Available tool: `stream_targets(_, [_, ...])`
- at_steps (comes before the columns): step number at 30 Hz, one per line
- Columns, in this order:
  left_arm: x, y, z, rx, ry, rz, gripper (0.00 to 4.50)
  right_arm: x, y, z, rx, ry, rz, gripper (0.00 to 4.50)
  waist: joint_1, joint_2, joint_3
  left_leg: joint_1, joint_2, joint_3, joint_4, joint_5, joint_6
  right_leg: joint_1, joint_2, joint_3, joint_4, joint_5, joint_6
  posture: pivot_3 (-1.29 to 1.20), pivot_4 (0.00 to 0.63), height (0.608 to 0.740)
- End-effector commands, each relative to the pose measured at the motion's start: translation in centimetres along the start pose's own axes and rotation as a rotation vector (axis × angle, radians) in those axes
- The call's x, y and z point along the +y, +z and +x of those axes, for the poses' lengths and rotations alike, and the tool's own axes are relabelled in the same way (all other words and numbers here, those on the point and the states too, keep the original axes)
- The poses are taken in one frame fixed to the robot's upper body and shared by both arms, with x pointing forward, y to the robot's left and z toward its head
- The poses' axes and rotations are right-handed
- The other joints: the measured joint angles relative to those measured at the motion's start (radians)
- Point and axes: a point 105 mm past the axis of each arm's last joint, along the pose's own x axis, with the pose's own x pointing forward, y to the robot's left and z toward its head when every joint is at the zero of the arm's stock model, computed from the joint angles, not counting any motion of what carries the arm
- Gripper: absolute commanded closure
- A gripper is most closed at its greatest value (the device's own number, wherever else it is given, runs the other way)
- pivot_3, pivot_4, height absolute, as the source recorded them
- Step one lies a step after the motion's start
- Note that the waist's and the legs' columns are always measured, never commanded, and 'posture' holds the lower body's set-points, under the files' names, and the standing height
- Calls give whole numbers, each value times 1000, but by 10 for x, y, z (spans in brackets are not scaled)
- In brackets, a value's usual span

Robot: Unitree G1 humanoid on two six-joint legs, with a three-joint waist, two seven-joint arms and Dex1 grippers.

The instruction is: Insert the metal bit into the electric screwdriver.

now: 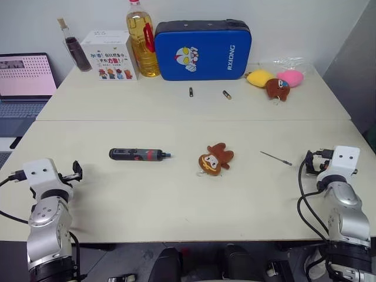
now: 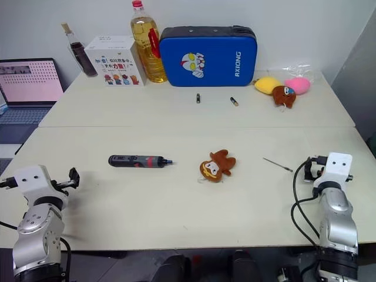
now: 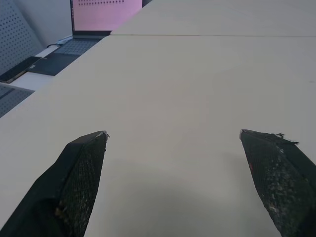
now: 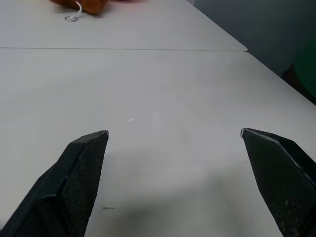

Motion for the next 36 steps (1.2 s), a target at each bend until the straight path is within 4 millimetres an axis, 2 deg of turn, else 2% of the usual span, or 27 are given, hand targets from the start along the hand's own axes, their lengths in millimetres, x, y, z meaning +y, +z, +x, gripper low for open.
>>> stream_targets(1, [11, 14, 1, -49, 23, -5, 9, 0, 13, -3, -52, -6, -2, 0, 0, 0, 0, 0, 0, 0, 0, 0, 0, 0, 0, 0, 0, 0, 0, 0, 150, 740])
stream_targets(9, [11, 16, 2, -58, 13, -26, 9, 3, 19, 0, -76, 23, -26, 0, 0, 0, 0, 0, 0, 0, 0, 0, 0, 0, 0, 0, 0, 0, 0, 0, 150, 740])
stream_targets(15, [13, 25, -1, -77, -38, -15, 9, 19, 47, 5, -157, 181, -134, 0, -1, 0, 0, 0, 0, 0, 0, 0, 0, 0, 0, 0, 0, 0, 0, 0, 150, 740])
stream_targets(20, [6, 48, -7, -120, -199, 3, 9, 52, 77, 0, -231, 468, -230, 0, -3, 0, 0, 0, 0, 0, 0, 0, 0, 0, 1, -1, 0, 0, 0, 0, 150, 740])
stream_targets(24, [-7, 63, -12, -120, -361, 36, 9, 89, 92, -16, -269, 787, -322, 0, -4, 0, 0, 0, 0, 0, 0, 0, 0, 0, 1, -1, 0, 0, 0, 0, 150, 740])
stream_targets(27, [-29, 75, -24, -112, -539, 69, 9, 112, 98, -31, -289, 992, -389, 0, -4, 0, 0, 0, 0, -1, 0, 0, 0, 0, 1, -1, -1, 0, 0, 0, 150, 740])
stream_targets(32, [-59, 93, -49, -102, -780, 121, 9, 144, 95, -59, -334, 1274, -549, 0, -4, -1, 1, 0, 2, -2, 0, 0, 0, 0, 1, -1, -1, 0, 0, 0, 150, 740])
stream_targets(36, [-82, 92, -80, -49, -996, 158, 9, 158, 87, -72, -397, 1406, -695, 0, -4, -1, 1, 0, 3, -2, 0, 0, 0, 0, 1, -1, -1, 0, 0, 0, 150, 740])
